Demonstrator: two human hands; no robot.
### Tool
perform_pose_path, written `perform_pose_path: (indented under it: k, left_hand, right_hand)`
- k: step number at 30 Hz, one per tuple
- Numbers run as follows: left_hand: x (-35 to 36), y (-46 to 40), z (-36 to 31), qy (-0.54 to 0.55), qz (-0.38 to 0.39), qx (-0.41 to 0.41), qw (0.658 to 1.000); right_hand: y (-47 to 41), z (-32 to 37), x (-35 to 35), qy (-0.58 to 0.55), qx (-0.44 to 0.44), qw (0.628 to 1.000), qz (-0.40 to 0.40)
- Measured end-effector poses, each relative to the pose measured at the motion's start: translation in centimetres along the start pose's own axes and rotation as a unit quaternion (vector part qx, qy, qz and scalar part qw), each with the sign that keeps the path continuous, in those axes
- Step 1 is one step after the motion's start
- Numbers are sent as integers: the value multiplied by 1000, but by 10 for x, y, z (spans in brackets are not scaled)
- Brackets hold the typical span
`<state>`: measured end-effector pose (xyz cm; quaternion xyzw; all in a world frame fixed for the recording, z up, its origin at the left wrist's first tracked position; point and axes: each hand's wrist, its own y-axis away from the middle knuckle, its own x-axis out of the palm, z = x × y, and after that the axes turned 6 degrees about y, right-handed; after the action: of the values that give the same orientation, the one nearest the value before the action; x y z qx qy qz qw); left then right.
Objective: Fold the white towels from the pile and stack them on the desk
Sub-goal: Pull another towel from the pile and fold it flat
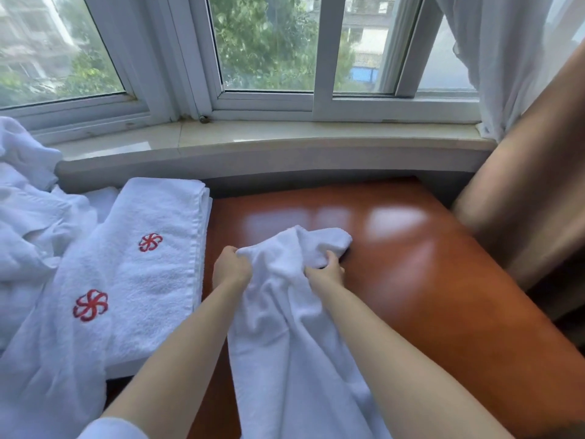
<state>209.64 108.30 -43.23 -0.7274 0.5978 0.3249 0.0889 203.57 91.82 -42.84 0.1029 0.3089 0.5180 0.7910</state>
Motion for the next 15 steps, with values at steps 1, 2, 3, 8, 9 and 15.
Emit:
perform_pose_path:
  k: [1,2,3,8,9,15]
  left_hand:
    - [0,-1,1,1,36,-3,999]
    - [1,-2,2,10,74,-11,997]
    - [3,-1,3,11,96,-14,995]
    - [-5,-4,-3,-74,-15,39,996]
    - [-11,-7,-5,-62,-50,40,996]
    - [-30,-10,-42,89,-136,37,986]
  right_hand:
    - [0,3,6,-62,13,997,43]
    - [0,8,10,-131,43,986,91]
    - [0,13,11,-187,73,971,127]
    - [-12,28,-2,-250,77,965,35]
    - [-15,30,-13,-261,83,962,-9]
    - [-15,65,-85,123,-181,927,-304]
